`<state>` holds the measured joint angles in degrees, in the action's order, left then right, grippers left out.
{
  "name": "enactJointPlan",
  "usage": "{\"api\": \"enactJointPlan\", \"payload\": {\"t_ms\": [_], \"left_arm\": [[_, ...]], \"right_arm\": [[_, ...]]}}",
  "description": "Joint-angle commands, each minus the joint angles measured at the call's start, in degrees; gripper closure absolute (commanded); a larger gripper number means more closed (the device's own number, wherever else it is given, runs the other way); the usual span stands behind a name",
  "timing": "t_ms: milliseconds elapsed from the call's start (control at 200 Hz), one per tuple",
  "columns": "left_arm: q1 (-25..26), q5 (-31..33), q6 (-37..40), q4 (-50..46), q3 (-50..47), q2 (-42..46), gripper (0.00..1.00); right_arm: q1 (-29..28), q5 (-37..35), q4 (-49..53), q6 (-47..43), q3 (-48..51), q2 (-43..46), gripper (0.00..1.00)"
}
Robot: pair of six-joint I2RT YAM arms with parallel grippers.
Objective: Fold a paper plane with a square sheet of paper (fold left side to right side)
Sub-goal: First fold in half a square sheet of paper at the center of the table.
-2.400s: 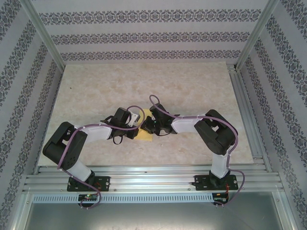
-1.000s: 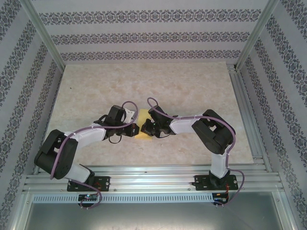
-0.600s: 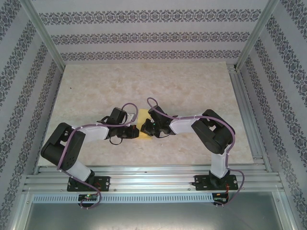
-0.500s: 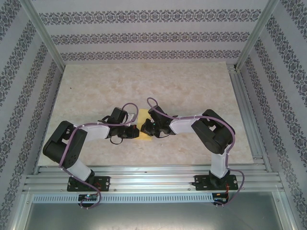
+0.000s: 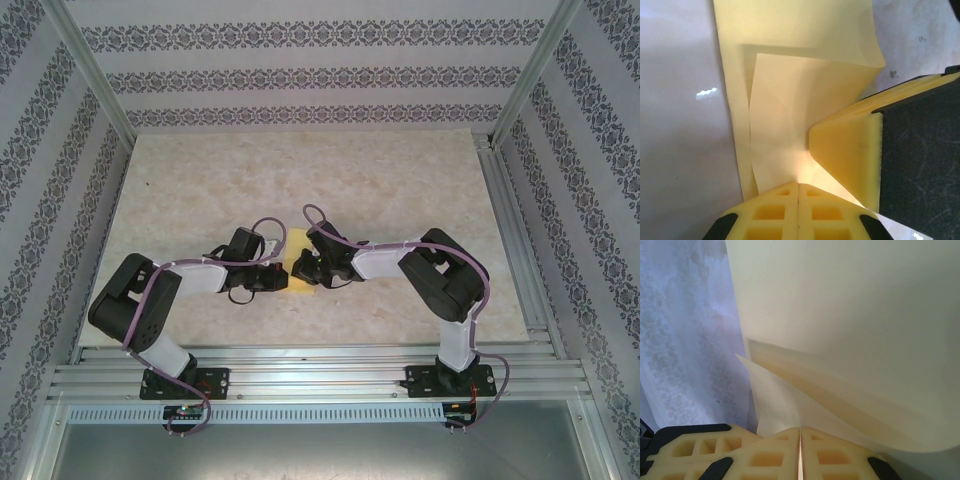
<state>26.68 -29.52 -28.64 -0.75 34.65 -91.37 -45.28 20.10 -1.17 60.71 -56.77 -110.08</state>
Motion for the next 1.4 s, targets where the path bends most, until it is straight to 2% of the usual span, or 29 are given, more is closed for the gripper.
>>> {"api": "enactJointPlan", "payload": {"t_ms": [0,230,450,764,1394], "left_arm": [[-0.41,2.82,-1.91,-1.95,-4.22,0.22,1.0],[-0.24,3.34,-2.02,-1.21,-5.43,0.49,1.0],[-0.31,4.53,-1.51,-2.22,-5.5,1.19,1.0],[-0.13,5.14,-0.82,-2.91,-5.0,1.01,1.0],[0.05,5.73,-0.01,-3.95,-4.6,1.01,1.0]], "right_arm": [[0.1,-2.35,3.61,-2.42,-2.09,3.13,0.9],[1.69,-5.41,7.74,-6.85,-2.13,9.43,0.87],[6.05,-1.05,8.62,-16.04,-0.46,11.9,0.82],[-0.12,-2.39,-0.87,-4.8,0.35,4.48,0.9],[-2.07,-3.58,3.17,-5.36,-3.71,-1.62,0.91]]}}
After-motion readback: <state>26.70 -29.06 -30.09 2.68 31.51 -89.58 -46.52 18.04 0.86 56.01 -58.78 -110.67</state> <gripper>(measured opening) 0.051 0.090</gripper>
